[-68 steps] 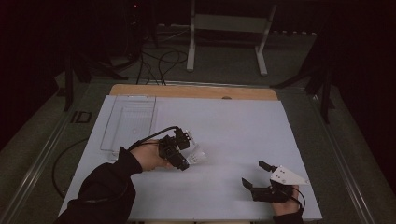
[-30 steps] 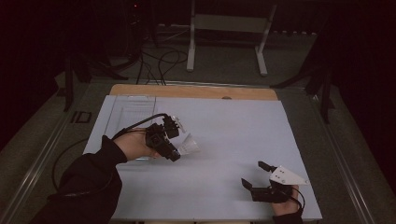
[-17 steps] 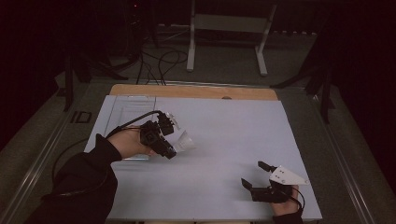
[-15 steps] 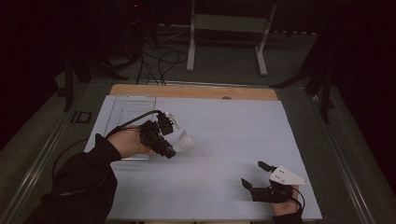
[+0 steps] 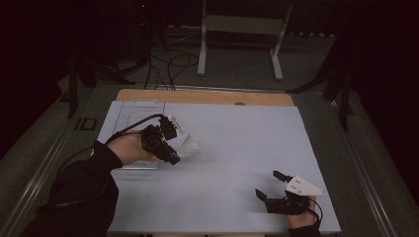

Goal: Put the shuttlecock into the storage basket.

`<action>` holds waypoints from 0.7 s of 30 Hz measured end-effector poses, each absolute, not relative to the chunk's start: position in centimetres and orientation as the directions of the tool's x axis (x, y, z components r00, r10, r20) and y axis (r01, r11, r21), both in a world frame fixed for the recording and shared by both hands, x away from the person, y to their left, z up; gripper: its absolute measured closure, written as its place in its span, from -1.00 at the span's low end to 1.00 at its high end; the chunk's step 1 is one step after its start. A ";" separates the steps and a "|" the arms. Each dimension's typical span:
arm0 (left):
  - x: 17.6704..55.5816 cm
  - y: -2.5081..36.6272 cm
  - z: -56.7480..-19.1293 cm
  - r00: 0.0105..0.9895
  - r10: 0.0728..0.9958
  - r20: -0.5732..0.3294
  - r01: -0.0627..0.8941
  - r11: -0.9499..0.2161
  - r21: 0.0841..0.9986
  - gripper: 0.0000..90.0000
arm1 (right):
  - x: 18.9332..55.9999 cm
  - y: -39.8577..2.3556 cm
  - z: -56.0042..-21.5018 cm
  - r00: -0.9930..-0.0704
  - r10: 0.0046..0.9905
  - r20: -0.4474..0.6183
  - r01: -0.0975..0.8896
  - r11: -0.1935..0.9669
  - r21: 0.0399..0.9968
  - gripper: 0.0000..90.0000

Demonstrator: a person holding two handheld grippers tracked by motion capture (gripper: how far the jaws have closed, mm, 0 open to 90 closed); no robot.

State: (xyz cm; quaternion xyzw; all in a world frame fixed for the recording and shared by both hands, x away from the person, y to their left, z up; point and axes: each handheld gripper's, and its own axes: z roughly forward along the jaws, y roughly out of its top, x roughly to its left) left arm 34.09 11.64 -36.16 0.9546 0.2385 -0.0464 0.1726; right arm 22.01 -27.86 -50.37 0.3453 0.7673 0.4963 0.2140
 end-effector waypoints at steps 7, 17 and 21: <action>34.3 12.7 -36.2 0.871 0.461 -0.171 0.492 -0.817 0.303 0.48 | 22.0 -27.8 -50.4 -0.671 0.742 0.016 0.321 0.270 0.908 -0.79; 34.6 14.8 -36.3 0.853 0.496 -0.165 0.522 -0.799 0.297 0.48 | 22.0 -27.8 -50.4 -0.670 0.742 0.017 0.323 0.271 0.907 -0.79; 34.6 15.8 -36.3 0.843 0.512 -0.163 0.537 -0.791 0.294 0.48 | 22.0 -27.7 -50.4 -0.671 0.742 0.015 0.322 0.274 0.906 -0.79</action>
